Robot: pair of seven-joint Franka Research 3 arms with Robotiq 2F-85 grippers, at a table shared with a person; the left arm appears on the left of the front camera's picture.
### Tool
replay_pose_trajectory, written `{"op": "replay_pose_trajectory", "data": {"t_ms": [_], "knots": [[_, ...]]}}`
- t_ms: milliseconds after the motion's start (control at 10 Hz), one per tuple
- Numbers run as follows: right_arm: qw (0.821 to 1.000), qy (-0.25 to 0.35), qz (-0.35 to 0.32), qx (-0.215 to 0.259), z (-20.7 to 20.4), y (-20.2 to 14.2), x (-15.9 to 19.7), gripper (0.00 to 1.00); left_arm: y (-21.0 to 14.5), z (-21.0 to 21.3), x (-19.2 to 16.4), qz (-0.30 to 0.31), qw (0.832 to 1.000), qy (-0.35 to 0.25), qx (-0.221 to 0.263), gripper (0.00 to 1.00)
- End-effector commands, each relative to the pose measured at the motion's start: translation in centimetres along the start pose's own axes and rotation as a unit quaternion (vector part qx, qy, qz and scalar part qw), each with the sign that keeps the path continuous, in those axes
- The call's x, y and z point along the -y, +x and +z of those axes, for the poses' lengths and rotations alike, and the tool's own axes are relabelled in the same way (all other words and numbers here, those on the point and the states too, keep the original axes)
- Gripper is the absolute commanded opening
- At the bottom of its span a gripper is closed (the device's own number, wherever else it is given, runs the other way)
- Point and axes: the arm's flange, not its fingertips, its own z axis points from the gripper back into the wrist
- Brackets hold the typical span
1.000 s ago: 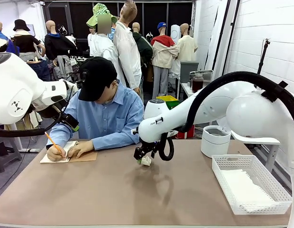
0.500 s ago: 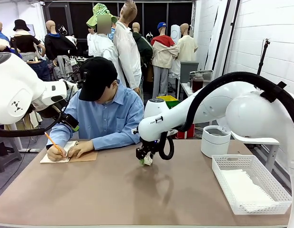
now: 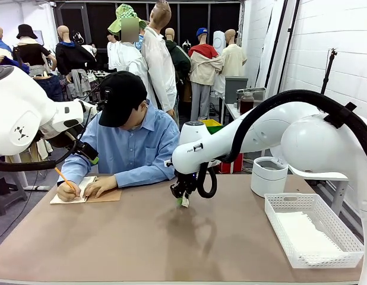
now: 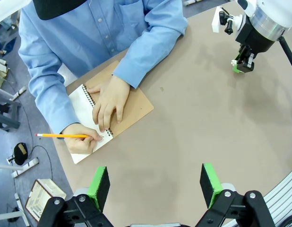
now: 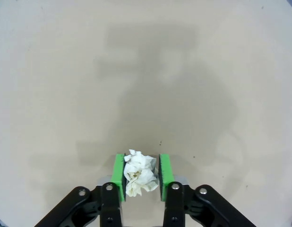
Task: Sort the paper based on its condition.
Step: If a person hands you a paper, place it in the Organizing basket , and if it's crumpled, put it in the Trash can.
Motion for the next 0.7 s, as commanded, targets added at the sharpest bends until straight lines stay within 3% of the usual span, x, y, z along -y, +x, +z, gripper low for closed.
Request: {"op": "replay_pose_trajectory", "data": {"t_ms": [0,400,600], "knots": [[1.0,-0.008,-0.015,-0.015,-0.4,0.4,-0.2,0.0,0.0,0.0,-0.1,0.001,1.0,0.0,0.0,1.0],[0.999,-0.008,-0.026,-0.024,-0.3,0.3,0.1,0.0,0.0,0.0,-0.1,0.001,1.0,0.0,0.0,1.0],[0.999,-0.007,-0.052,-0.014,2.7,0.2,1.4,0.0,0.0,0.0,-0.1,0.001,1.0,0.0,0.0,1.0]]}}
